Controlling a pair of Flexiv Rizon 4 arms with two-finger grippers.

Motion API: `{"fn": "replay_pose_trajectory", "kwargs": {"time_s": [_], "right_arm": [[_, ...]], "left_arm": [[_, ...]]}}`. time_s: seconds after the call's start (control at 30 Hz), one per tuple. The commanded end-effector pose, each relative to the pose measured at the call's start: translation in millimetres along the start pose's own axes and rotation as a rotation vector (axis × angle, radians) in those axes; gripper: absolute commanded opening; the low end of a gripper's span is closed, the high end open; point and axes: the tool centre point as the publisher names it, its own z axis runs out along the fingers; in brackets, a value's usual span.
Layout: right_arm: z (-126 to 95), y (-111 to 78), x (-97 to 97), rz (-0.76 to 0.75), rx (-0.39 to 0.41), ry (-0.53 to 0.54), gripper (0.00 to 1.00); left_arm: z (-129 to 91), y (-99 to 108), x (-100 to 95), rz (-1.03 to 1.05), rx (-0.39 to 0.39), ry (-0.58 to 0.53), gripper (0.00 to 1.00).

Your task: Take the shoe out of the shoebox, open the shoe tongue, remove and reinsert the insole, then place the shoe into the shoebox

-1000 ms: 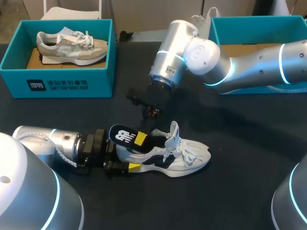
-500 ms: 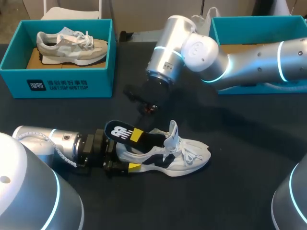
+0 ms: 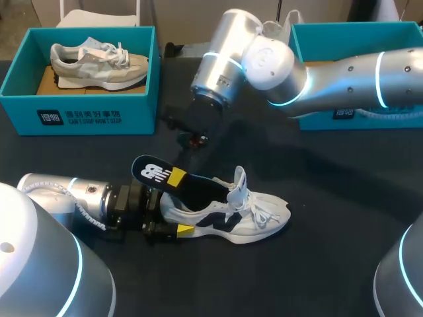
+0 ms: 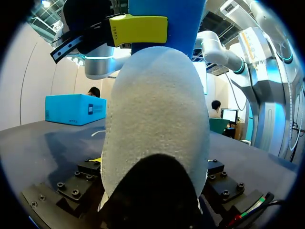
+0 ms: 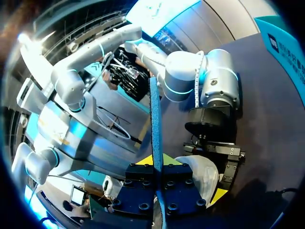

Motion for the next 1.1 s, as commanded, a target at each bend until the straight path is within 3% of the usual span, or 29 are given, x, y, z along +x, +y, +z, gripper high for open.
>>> {"fn": "replay_pose_trajectory", "kwargs": {"time_s": [0.03,0.13,0.33,0.47,0.57,1.03,1.07,1.1], "right_arm": [[0.1,0.4,0.4,0.001,0.001,-0.002,0.00],[2.2,1.1,-0.3,-0.002,-0.034,-0.018,0.00],[7.5,45.6,-2.6,-0.054,-0.025,-0.035,0.00],[-2.7,71.0,12.3,-0.095,-0.037,-0.030,0.00],[-19.4,89.5,34.7,-0.123,-0.219,-0.015,0.00],[-19.4,89.5,34.7,-0.123,-0.219,-0.015,0.00],[-15.6,87.8,30.3,-0.142,-0.279,-0.002,0.00],[-13.5,90.5,32.1,-0.147,-0.280,-0.015,0.00]], "left_arm": [[0.5,0.2,0.1,0.000,0.001,-0.001,0.00],[0.5,0.2,0.1,0.000,0.001,-0.001,0.00],[0.5,0.2,0.1,0.000,0.001,-0.001,0.00],[0.5,0.2,0.1,0.000,0.001,-0.001,0.00],[0.5,0.2,0.1,0.000,0.001,-0.001,0.00],[0.5,0.2,0.1,0.000,0.001,-0.001,0.00],[0.5,0.2,0.1,0.000,0.001,-0.001,0.00],[0.5,0.2,0.1,0.000,0.001,-0.001,0.00]]}}
